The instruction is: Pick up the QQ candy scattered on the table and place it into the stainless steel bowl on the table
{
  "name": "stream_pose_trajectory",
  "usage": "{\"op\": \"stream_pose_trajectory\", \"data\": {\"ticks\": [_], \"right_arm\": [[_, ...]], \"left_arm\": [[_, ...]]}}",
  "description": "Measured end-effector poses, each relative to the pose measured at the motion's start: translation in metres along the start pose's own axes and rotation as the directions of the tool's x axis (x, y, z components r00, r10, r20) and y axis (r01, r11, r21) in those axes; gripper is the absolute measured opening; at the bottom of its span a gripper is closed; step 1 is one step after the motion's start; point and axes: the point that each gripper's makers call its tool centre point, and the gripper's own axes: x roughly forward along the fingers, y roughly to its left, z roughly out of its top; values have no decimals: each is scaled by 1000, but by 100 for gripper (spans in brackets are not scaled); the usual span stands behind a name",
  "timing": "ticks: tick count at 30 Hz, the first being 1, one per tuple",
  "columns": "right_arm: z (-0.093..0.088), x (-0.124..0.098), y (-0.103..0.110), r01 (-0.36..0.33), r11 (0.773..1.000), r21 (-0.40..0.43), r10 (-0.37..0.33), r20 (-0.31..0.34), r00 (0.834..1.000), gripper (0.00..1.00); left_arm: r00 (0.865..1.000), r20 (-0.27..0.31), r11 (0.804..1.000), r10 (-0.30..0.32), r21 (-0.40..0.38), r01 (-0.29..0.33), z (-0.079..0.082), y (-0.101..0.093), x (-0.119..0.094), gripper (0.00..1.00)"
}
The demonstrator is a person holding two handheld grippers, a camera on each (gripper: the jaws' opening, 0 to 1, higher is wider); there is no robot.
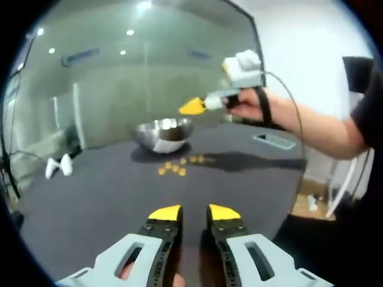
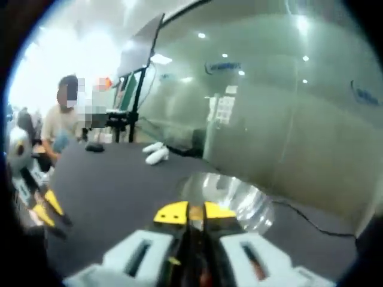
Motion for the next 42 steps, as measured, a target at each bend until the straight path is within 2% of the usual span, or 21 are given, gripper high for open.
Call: {"op": "stream_pose_trajectory", "data": {"ticks": [3,6,8,11,12,13,14,15,16,18,21,23,26,27,32,33,36,38,40,41,42], "right_arm": [[-4,3,-5,34,999,29,-34,-14,999,10],[-6,16,-13,46,999,-25,-47,-34,998,10],[-8,19,-13,54,998,-30,-55,-42,998,10],[-7,23,-18,74,997,-18,-75,-43,996,10],[-10,24,-31,130,991,18,-129,-64,990,12],[-11,23,-38,162,987,-16,-163,-76,984,15],[-9,22,-39,163,986,-47,-165,-55,985,18],[-9,22,-39,165,986,-30,-166,-52,985,26],[-9,21,-35,136,991,6,-136,-52,989,29],[-9,19,-34,125,991,39,-123,-50,991,24],[-10,16,-37,137,990,32,-135,-51,990,27],[-11,9,-34,135,989,54,-132,-51,990,28],[-15,6,-32,133,990,40,-130,-79,988,33],[-15,5,-28,108,994,20,-106,-80,991,33],[-16,-4,-30,100,992,71,-94,-85,992,37],[-14,-8,-24,77,992,103,-69,-81,994,37],[-2,-20,-18,59,997,57,-56,-44,997,39],[-1,-27,-14,44,997,65,-42,-38,998,39],[-3,-35,-10,18,993,119,-14,-30,999,40],[-5,-39,-10,32,988,154,-27,-31,999,42],[-5,-47,-7,22,987,160,-22,-3,1000,41]], "left_arm": [[1000,-2,1000,0,6,0,-1,0,0,19],[1000,2,1000,-1,-3,1,-1,-1,0,19],[1000,2,1000,-4,-7,4,-1,-2,0,19],[997,51,998,-49,-40,51,10,-10,-4,19],[998,46,999,-42,-28,43,10,-10,-5,19],[1000,25,999,-12,31,11,9,-4,-6,19],[1000,5,999,2,49,-3,6,-2,-6,20],[1000,8,999,-5,33,5,6,-3,-4,20],[1000,12,1000,-11,21,11,7,-3,-5,20],[999,32,999,-35,-22,35,9,-6,-5,20],[998,44,999,-47,11,47,13,-9,-8,20],[998,53,999,-42,13,42,16,-8,-9,21],[998,60,1000,-30,-6,30,18,-3,-9,22],[998,55,1000,-27,-9,28,17,-2,-9,22],[999,43,1000,-12,-11,13,15,1,-8,25],[999,45,1000,-12,-21,13,15,1,-8,26],[997,74,999,-37,-22,39,22,-5,-9,32],[996,77,999,-35,-27,37,21,-5,-8,32],[998,66,999,-24,-24,25,19,-2,-6,32],[998,61,999,-20,-26,22,18,0,-6,33],[998,60,999,-19,-27,21,18,1,-6,34]]}}
